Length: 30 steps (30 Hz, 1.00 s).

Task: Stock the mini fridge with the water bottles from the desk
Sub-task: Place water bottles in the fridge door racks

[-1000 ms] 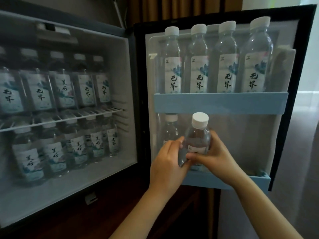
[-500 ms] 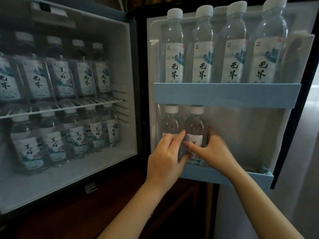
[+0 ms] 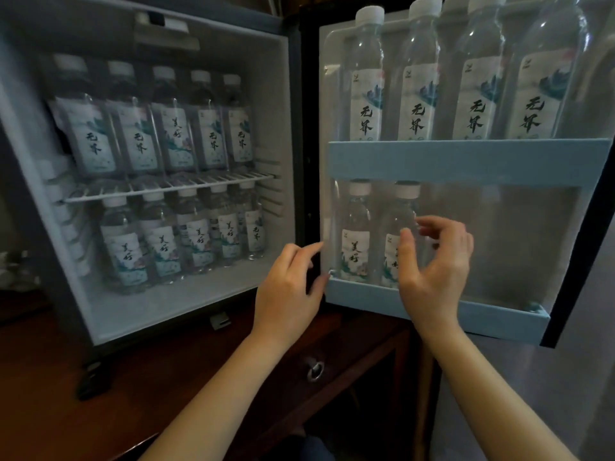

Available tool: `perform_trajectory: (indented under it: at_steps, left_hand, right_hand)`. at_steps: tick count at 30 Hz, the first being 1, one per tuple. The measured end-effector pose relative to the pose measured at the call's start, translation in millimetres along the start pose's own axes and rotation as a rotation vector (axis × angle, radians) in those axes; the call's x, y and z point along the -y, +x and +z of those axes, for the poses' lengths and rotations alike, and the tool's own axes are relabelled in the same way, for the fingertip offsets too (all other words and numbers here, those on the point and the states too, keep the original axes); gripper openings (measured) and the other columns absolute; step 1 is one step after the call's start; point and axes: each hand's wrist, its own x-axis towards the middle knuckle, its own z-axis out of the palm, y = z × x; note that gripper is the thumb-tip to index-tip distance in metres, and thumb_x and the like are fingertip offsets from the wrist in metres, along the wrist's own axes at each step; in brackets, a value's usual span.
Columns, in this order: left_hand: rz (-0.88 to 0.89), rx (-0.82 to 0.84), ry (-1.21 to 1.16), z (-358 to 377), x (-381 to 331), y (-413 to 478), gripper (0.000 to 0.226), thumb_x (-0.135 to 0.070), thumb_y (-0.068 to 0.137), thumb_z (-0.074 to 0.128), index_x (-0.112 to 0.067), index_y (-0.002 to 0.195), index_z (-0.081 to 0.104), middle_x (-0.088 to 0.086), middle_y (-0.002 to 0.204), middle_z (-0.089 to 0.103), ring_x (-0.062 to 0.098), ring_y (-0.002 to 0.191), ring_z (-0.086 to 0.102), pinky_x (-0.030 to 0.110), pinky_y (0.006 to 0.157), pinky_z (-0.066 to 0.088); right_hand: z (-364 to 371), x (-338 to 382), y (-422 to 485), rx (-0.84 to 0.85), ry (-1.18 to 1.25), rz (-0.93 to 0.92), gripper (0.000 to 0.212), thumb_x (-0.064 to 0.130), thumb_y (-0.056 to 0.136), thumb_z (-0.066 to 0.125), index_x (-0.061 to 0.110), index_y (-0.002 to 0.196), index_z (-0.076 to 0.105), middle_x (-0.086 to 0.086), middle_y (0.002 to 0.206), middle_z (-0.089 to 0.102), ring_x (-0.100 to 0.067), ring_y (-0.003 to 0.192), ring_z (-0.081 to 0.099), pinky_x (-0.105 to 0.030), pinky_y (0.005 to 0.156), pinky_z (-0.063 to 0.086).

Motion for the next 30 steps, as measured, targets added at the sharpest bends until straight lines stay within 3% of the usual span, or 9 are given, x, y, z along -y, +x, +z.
perform_trajectory:
  at_steps: [4,6,12,19,23,26,30]
  left_hand:
    - [-0.068,-0.041,0.09,-34,25,-15,0.037,-0.013,0.082,0.069,-0.012,0.118,0.059,-0.008,0.093,0.048,-0.006,0.079,0.039,0.0,0.052,0.03]
    - [-0.113,-0.059,0.152,-54,41,-28,0.036,-0.013,0.082,0.068,-0.012,0.117,0.06,-0.004,0.094,0.051,-0.004,0.075,0.038,0.001,0.054,0.028]
    - [-0.309,-0.141,0.297,-128,96,-77,0.031,-0.005,0.081,0.066,-0.011,0.111,0.062,-0.008,0.088,0.042,0.003,0.066,0.04,0.021,0.057,0.038]
    - [-0.536,-0.208,0.476,-217,166,-131,0.031,-0.003,0.081,0.063,-0.011,0.111,0.062,-0.008,0.086,0.043,0.004,0.058,0.042,0.027,0.057,0.04]
    - [-0.743,-0.202,0.603,-258,217,-146,0.032,-0.01,0.085,0.059,-0.015,0.117,0.058,-0.005,0.096,0.048,0.012,0.068,0.048,0.027,0.061,0.036]
    - [-0.898,-0.186,0.635,-282,259,-143,0.033,-0.015,0.088,0.055,-0.016,0.121,0.052,0.003,0.111,0.05,0.023,0.088,0.058,0.03,0.067,0.04]
    - [-0.997,-0.141,0.705,-301,305,-141,0.033,-0.016,0.091,0.049,-0.015,0.124,0.049,0.005,0.12,0.048,0.025,0.105,0.054,0.037,0.074,0.044]
  right_hand:
    - [32,28,-14,0.151,0.055,-0.085,0.021,0.019,0.087,0.049,0.001,0.088,0.06,-0.009,0.081,0.058,-0.016,0.08,0.048,-0.015,0.073,0.031]
    - [53,45,-27,0.256,0.095,-0.102,0.02,0.019,0.087,0.048,0.004,0.085,0.061,-0.008,0.08,0.058,-0.019,0.078,0.05,-0.016,0.072,0.031]
    - [117,110,-85,0.507,0.236,-0.174,0.02,0.018,0.086,0.048,0.005,0.082,0.062,-0.008,0.079,0.058,-0.024,0.079,0.053,-0.022,0.073,0.035]
    - [186,201,-150,0.904,0.491,-0.268,0.014,0.017,0.086,0.05,0.009,0.082,0.061,-0.006,0.079,0.057,-0.024,0.079,0.055,-0.027,0.069,0.038]
    - [232,241,-174,1.198,0.486,-0.295,0.016,0.017,0.091,0.049,0.012,0.099,0.062,-0.004,0.095,0.058,-0.022,0.089,0.056,-0.027,0.074,0.041]
    - [272,269,-189,1.365,0.407,-0.269,0.022,0.019,0.092,0.047,0.014,0.112,0.057,-0.004,0.106,0.057,-0.022,0.096,0.058,-0.034,0.081,0.048]
    - [336,299,-212,1.539,0.245,-0.228,0.037,0.02,0.092,0.048,0.012,0.128,0.045,-0.012,0.125,0.051,-0.03,0.114,0.052,-0.039,0.092,0.046]
